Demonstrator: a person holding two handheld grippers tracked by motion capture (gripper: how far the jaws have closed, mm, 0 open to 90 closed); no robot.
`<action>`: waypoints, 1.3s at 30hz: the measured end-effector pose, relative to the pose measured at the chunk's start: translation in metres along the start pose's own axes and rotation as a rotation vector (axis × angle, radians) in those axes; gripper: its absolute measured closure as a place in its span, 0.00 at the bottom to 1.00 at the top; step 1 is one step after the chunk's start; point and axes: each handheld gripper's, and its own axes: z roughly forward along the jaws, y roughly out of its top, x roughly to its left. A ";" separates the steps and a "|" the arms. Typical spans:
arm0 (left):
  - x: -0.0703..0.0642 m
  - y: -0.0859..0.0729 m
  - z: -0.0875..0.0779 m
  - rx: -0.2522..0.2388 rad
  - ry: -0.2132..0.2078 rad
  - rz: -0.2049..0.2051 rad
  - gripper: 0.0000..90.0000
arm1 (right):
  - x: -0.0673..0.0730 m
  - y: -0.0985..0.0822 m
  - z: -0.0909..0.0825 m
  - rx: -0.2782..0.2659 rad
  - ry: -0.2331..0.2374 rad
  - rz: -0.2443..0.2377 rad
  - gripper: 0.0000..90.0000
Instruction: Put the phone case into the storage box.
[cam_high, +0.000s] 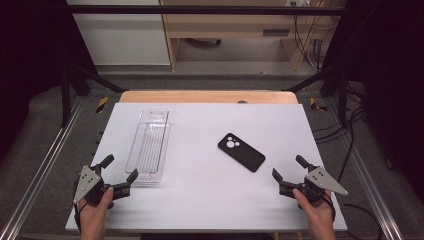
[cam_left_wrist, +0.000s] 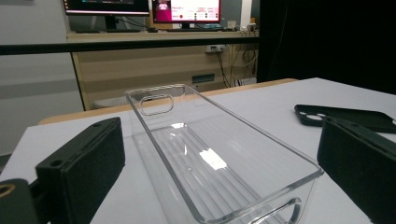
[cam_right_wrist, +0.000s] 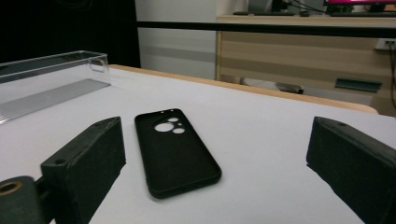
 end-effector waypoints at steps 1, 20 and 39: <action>0.000 0.000 -0.001 -0.001 0.003 -0.004 0.01 | 0.003 0.000 0.000 0.004 0.009 -0.008 0.05; 0.001 -0.001 -0.004 0.002 0.025 -0.007 0.01 | 0.017 -0.006 0.022 0.269 0.030 -0.034 0.14; -0.003 -0.001 -0.001 0.017 0.018 0.016 0.01 | 0.001 0.038 0.073 0.518 0.056 -0.118 0.20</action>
